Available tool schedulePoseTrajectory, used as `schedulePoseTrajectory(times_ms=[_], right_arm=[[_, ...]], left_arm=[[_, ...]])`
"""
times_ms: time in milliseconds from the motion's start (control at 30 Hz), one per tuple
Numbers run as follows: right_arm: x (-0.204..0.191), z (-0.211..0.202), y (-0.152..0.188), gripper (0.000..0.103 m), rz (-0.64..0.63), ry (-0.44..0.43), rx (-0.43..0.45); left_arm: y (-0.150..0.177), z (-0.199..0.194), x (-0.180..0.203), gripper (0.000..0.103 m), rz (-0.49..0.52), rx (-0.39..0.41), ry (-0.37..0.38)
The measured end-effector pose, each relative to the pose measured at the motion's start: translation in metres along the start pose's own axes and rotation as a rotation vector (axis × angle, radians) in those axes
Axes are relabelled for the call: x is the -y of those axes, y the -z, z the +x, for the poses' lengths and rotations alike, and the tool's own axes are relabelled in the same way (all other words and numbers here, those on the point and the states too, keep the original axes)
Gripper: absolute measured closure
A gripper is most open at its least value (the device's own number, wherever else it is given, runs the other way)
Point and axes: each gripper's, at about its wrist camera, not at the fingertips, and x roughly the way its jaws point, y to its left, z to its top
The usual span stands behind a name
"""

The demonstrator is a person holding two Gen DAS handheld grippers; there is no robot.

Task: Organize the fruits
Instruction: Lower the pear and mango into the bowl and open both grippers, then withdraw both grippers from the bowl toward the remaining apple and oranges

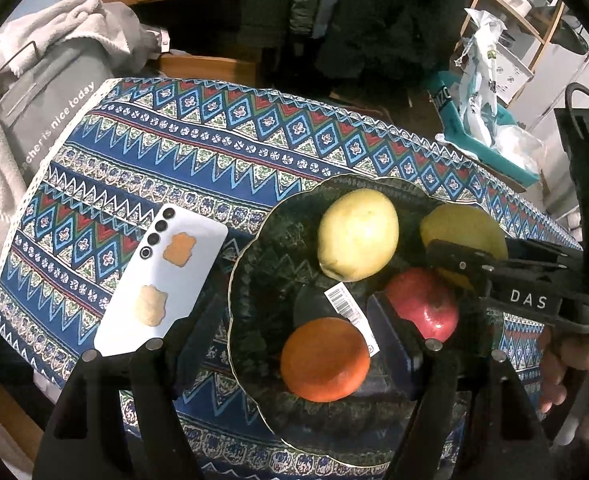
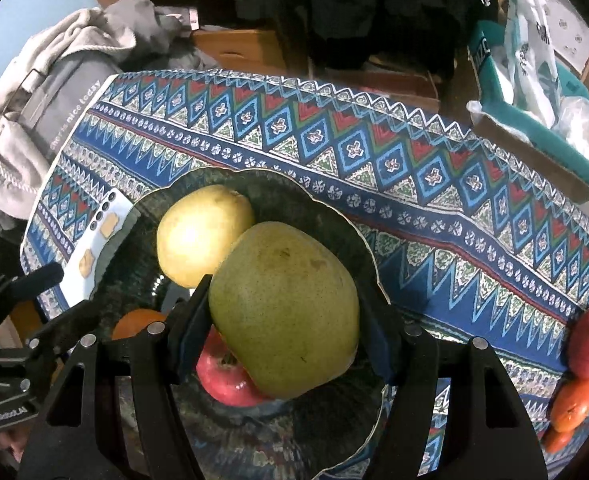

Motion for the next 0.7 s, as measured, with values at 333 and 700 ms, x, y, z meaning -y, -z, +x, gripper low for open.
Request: schedulePoseTrajectory(times_ms=[333,700], right_arm=[[-0.006,-0.030,-0.002,0.034,-0.039,0.004,0.068],[-0.018,-0.092,-0.001,0.031,-0.067,0.032,0.192]], left_arm=[[0.001,-0.011,0.010,0.023,0.025,0.020,-0.008],[-0.004,-0.057,0.026,0.017,0.043,0.129,-0.008]])
